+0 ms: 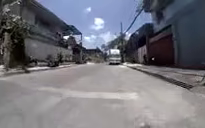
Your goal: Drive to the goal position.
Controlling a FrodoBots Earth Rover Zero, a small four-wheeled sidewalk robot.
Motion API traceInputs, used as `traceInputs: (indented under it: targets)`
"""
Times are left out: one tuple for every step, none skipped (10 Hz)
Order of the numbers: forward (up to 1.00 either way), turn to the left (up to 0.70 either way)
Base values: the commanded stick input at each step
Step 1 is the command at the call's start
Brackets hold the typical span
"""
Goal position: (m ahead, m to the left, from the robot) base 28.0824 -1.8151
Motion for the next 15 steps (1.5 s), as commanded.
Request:
traceInputs:
  targets:
    - [1.0, 0.08]
    - [1.0, -0.01]
    - [1.0, -0.22]
    - [1.0, -0.32]
    - [1.0, -0.32]
    - [1.0, -0.06]
    - [1.0, 0.08]
    - [1.0, 0.08]
    - [1.0, 0.08]
    - [1.0, 0.08]
    - [1.0, 0.08]
    - [1.0, 0.08]
    - [1.0, 0.08]
    - [1.0, 0.08]
    - [1.0, 0.08]
